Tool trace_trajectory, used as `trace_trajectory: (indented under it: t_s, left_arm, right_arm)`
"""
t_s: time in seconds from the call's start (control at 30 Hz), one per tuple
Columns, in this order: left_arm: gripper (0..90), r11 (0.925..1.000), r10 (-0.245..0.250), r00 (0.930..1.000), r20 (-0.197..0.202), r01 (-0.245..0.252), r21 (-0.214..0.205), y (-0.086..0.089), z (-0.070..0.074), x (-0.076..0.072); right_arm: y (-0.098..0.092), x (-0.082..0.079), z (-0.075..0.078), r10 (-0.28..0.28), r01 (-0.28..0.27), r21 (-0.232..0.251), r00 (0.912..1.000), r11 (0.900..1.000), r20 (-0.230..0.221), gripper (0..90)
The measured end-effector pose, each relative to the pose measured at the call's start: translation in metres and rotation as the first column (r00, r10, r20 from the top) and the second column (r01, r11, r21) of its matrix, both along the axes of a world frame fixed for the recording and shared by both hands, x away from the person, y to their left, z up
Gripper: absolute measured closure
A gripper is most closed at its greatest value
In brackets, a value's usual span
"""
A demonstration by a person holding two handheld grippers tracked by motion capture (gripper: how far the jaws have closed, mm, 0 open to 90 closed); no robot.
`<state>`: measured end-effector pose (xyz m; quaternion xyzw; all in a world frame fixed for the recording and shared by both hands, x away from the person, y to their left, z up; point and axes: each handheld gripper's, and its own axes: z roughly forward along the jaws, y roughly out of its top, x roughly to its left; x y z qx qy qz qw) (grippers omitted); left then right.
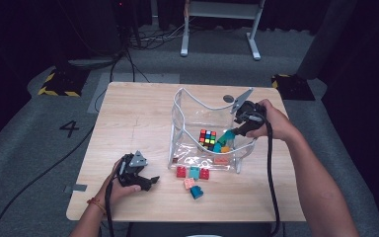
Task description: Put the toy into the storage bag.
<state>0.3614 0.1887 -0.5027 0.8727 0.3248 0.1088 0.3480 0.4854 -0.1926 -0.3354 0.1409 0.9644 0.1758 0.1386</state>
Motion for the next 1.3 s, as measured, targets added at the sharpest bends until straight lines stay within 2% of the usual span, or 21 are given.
trace_trajectory:
  t_s: [0.17,0.27,0.3,0.33,0.37,0.43,0.5,0.63,0.8,1.0,1.1,1.2,1.3]
  left_arm:
    - [14.1,1.0000,0.001,1.0000,0.000,-0.001,-0.001,0.000,0.000,0.000]
    - [14.1,1.0000,-0.001,1.0000,0.000,0.001,0.000,0.000,0.000,0.000]
    - [14.2,1.0000,0.000,1.0000,-0.001,0.000,0.000,0.000,0.000,0.000]
    - [14.1,1.0000,-0.001,1.0000,0.000,0.001,0.000,0.000,0.000,0.000]
    - [14.1,1.0000,0.000,1.0000,0.000,0.000,0.000,0.000,0.000,0.000]
    - [14.1,1.0000,0.000,1.0000,0.002,0.000,0.001,0.000,0.000,0.000]
    - [14.1,1.0000,0.000,1.0000,0.000,0.000,0.000,0.000,0.000,0.000]
    - [14.1,1.0000,-0.001,1.0000,0.003,0.001,0.000,0.000,0.000,0.000]
    - [14.1,1.0000,-0.001,1.0000,0.002,0.001,0.001,0.000,0.000,0.000]
    - [14.2,1.0000,0.000,1.0000,0.001,0.000,0.001,0.000,0.000,0.000]
    - [14.1,1.0000,-0.001,1.0000,0.000,0.001,0.001,0.000,0.000,0.000]
    - [14.1,1.0000,-0.001,1.0000,0.000,0.001,0.002,0.000,0.000,0.000]
    - [14.1,1.0000,-0.001,1.0000,0.000,0.001,0.001,0.000,0.000,0.000]
  right_arm:
    - [-0.009,-0.005,0.004,0.003,-0.004,0.095,0.9999,0.9955,0.016,48.8]
    - [-0.018,-0.010,0.009,-0.008,0.002,0.178,0.9994,0.9840,0.033,45.8]
    - [-0.021,-0.012,0.012,-0.007,-0.003,0.185,0.9985,0.9827,0.054,44.1]
    - [-0.024,-0.015,0.013,-0.013,-0.001,0.215,0.9978,0.9765,0.066,42.7]
    - [-0.028,-0.019,0.016,-0.037,0.022,0.240,0.9978,0.9706,0.056,41.1]
    - [-0.033,-0.025,0.018,-0.057,0.032,0.295,0.9952,0.9550,0.079,37.6]
    - [-0.040,-0.033,0.022,-0.071,0.027,0.345,0.9907,0.9380,0.116,35.0]
    - [-0.054,-0.047,0.030,-0.100,0.022,0.432,0.9822,0.9018,0.159,31.0]
    - [-0.071,-0.064,0.036,-0.144,0.033,0.497,0.9719,0.8672,0.186,29.2]
    - [-0.092,-0.084,0.036,-0.186,0.043,0.540,0.9590,0.8406,0.214,28.8]
    - [-0.103,-0.093,0.033,-0.212,0.054,0.554,0.9512,0.8306,0.224,28.8]
    - [-0.113,-0.101,0.027,-0.227,0.062,0.574,0.9489,0.8168,0.220,28.9]
    - [-0.118,-0.110,0.016,-0.232,0.070,0.572,0.9484,0.8175,0.216,29.1]
